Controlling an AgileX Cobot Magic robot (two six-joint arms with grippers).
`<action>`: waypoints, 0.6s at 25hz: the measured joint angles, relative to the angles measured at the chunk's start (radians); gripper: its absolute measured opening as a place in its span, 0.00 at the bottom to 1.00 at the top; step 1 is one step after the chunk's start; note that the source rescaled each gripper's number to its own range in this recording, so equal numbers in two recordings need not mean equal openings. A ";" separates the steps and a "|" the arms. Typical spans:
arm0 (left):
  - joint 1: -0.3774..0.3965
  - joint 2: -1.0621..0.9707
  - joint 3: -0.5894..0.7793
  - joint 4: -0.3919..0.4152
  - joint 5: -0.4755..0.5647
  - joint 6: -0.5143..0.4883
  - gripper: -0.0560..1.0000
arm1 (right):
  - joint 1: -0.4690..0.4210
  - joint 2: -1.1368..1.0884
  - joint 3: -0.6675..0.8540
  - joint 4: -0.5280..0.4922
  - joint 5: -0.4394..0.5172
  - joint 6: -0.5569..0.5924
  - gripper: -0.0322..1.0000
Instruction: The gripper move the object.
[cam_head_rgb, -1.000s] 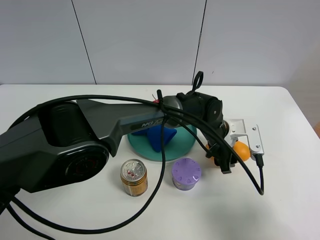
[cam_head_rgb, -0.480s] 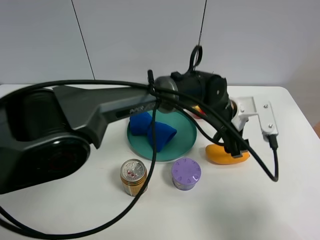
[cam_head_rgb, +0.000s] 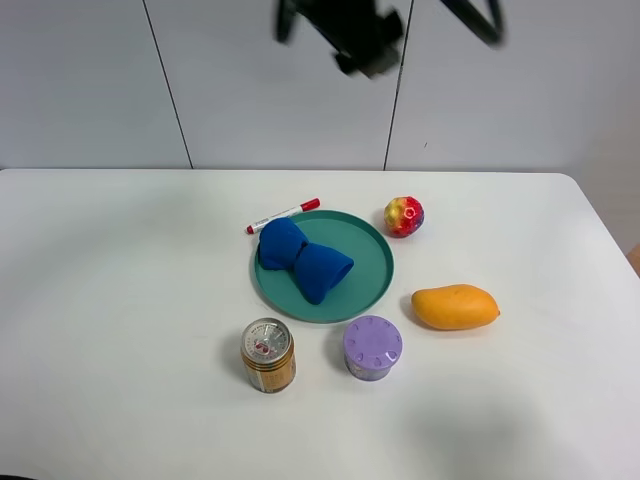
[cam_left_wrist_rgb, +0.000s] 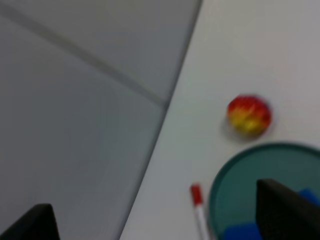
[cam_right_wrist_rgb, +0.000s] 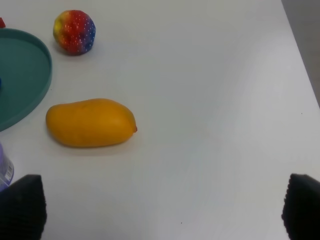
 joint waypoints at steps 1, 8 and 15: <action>0.046 -0.037 0.000 0.019 0.052 -0.022 0.64 | 0.000 0.000 0.000 0.000 0.000 0.000 1.00; 0.469 -0.262 0.052 0.014 0.215 -0.031 0.64 | 0.000 0.000 0.000 0.000 0.000 0.000 1.00; 0.825 -0.606 0.287 -0.112 0.218 0.012 0.64 | 0.000 0.000 0.000 0.000 0.000 0.000 1.00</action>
